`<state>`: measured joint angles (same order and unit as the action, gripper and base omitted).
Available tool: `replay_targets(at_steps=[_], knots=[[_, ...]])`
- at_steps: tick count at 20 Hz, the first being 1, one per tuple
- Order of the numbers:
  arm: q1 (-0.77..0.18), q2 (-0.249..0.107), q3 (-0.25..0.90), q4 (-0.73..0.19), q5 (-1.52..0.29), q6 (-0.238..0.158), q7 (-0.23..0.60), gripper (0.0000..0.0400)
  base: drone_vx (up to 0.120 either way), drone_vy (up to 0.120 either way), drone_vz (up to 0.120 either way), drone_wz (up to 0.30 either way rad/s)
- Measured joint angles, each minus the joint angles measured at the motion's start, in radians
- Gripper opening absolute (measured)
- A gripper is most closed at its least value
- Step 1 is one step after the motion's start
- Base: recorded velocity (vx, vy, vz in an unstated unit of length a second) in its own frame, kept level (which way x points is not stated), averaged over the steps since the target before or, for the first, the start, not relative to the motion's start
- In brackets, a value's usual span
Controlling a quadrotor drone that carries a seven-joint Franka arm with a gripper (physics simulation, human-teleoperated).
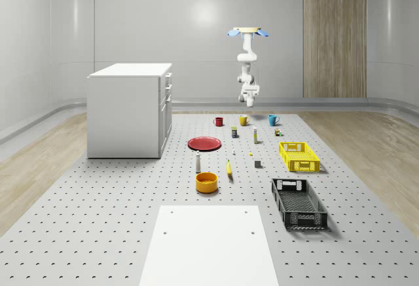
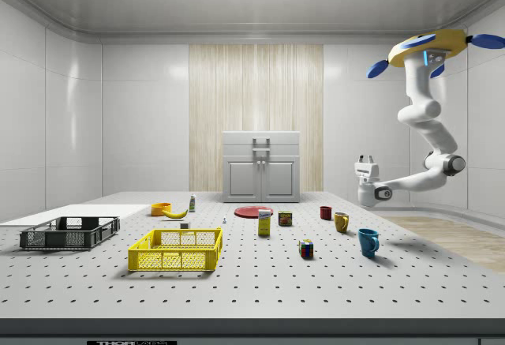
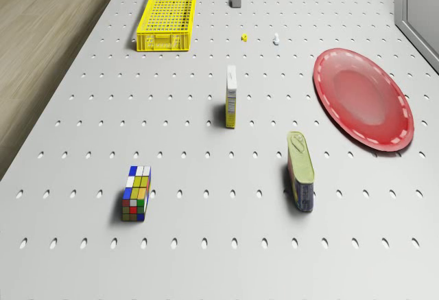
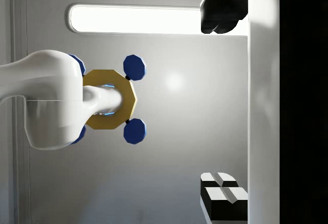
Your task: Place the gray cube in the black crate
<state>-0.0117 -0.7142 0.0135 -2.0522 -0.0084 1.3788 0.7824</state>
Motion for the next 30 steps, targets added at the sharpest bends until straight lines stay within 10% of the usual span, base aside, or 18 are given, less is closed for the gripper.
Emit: replay_targets(at_steps=[21, 30], knots=[[-0.087, -0.025, 0.274, -0.071, -0.389, 0.025, 0.055, 0.04, 0.12, 0.0, 0.0, 0.0], [-0.34, -0.124, 0.803, -0.512, -1.273, 0.038, 0.283, 0.04, 0.12, 0.0, 0.0, 0.0]])
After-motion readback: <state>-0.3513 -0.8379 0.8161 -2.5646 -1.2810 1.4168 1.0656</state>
